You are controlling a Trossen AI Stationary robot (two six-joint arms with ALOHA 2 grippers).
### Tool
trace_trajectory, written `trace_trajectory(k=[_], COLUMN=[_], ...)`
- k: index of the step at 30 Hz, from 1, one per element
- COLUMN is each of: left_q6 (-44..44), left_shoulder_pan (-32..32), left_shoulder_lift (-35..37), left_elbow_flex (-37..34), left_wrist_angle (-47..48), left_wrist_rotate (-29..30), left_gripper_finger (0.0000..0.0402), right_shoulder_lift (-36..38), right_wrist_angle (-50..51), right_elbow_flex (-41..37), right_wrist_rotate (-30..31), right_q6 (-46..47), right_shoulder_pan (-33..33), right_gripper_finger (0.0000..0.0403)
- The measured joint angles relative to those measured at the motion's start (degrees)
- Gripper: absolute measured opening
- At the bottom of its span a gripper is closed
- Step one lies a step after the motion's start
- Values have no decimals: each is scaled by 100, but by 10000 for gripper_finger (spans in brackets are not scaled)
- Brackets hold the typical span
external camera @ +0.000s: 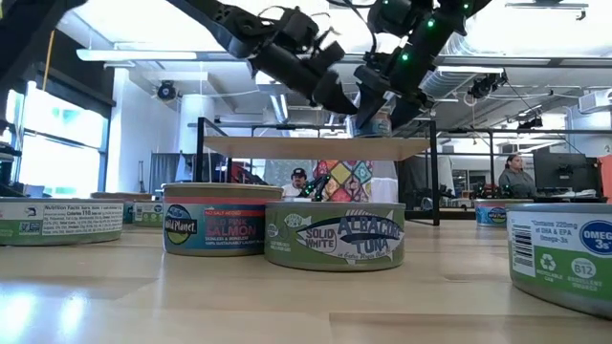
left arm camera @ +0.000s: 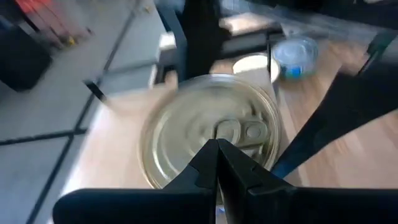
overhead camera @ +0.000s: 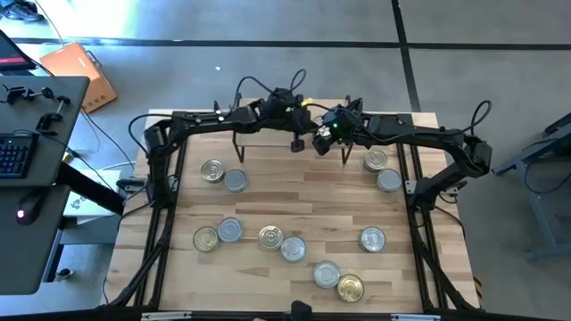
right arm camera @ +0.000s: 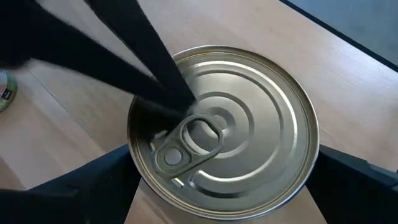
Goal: Stack canned seafood by type on shelf
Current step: Put the bottom right blue tuna can on the shelf
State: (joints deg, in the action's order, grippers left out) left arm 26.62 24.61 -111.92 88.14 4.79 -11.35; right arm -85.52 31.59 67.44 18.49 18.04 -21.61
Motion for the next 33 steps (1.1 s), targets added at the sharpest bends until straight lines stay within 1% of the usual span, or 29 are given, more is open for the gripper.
trace_trajectory(k=[5,10,17,22,25,28,31,33], left_q6=[94,96,100,113,191,287,325,369], left_shoulder_pan=[93,182,281,278,219,160,141,153], left_shoulder_lift=[-284,-304,-315,-296,-159,125,554,844], left_elbow_flex=[381,420,410,380,350,348,374,370], left_wrist_angle=[398,601,632,262,245,258,439,817], left_wrist_rotate=[-94,-113,-54,-4,28,25,17,21], left_gripper_finger=[0,0,0,0,0,0,0,0], right_shoulder_lift=[-1,34,397,751,877,894,799,710], right_wrist_angle=[-6,60,679,885,797,633,265,-60], right_elbow_flex=[-2,-3,-2,-2,-2,-2,-2,-2], right_wrist_rotate=[53,2,-82,109,352,421,369,220], right_q6=[-11,-5,376,517,325,51,-361,-654], right_shoulder_pan=[-4,-3,17,136,289,384,380,351], right_gripper_finger=[398,398,398,398,398,398,398,394])
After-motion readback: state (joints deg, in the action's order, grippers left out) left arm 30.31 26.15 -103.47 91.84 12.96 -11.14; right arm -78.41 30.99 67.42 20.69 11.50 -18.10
